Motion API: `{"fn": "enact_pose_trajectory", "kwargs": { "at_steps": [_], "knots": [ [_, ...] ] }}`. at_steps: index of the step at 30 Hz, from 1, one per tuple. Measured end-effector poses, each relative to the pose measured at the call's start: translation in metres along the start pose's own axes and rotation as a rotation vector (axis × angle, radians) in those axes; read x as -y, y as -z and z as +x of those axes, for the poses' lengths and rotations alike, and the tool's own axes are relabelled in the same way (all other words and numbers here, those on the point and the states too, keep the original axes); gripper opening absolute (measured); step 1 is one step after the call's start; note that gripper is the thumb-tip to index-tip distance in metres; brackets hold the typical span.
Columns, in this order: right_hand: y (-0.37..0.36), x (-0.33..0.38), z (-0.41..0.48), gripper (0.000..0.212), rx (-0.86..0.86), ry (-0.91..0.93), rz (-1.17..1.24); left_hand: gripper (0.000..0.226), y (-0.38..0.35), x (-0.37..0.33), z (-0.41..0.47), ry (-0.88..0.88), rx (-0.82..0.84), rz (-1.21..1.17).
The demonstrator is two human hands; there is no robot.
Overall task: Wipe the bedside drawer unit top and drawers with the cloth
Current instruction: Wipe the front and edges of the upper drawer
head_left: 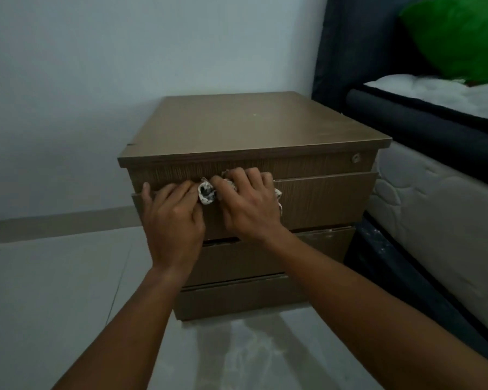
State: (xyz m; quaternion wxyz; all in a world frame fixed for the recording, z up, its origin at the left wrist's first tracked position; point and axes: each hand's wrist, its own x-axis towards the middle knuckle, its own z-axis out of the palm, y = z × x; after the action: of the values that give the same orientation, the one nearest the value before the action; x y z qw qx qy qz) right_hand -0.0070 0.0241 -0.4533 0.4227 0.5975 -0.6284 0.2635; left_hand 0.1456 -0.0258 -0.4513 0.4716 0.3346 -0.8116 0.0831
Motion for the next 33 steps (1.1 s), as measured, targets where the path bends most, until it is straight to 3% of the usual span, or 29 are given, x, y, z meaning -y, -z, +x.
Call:
{"fn": "enact_pose_trajectory", "kwargs": {
  "at_steps": [6,13,18,21,23,26,28,33],
  "knots": [
    [0.033,-0.049,-0.025,0.028,0.065,-0.142,-0.035,0.028,0.007,-0.022,-0.003,0.038,0.075,0.045],
    [0.059,-0.121,-0.066,0.020,0.055,-0.418,-0.077,0.031,0.000,-0.086,0.012,-0.091,0.252,-0.018],
    [0.065,-0.149,-0.089,0.027,-0.082,-0.709,0.048,0.031,-0.010,-0.115,0.017,-0.076,0.297,-0.075],
    [0.074,-0.149,-0.089,0.024,-0.341,-1.051,0.268,0.029,-0.008,-0.120,0.022,-0.047,0.295,-0.075],
    [0.084,-0.139,-0.081,0.021,-0.532,-1.141,0.338,0.026,-0.004,-0.123,0.027,-0.007,0.283,-0.117],
    [0.098,-0.119,-0.053,0.024,-0.644,-0.956,0.358,0.022,0.002,-0.125,0.035,0.032,0.302,-0.160],
    [0.100,-0.109,-0.028,0.028,-0.583,-0.780,0.343,0.022,0.004,-0.125,0.039,0.046,0.333,-0.166],
    [0.078,-0.084,0.013,0.030,-0.022,-0.295,0.115,0.022,0.005,-0.123,0.047,0.085,0.391,-0.078]
  ]
}}
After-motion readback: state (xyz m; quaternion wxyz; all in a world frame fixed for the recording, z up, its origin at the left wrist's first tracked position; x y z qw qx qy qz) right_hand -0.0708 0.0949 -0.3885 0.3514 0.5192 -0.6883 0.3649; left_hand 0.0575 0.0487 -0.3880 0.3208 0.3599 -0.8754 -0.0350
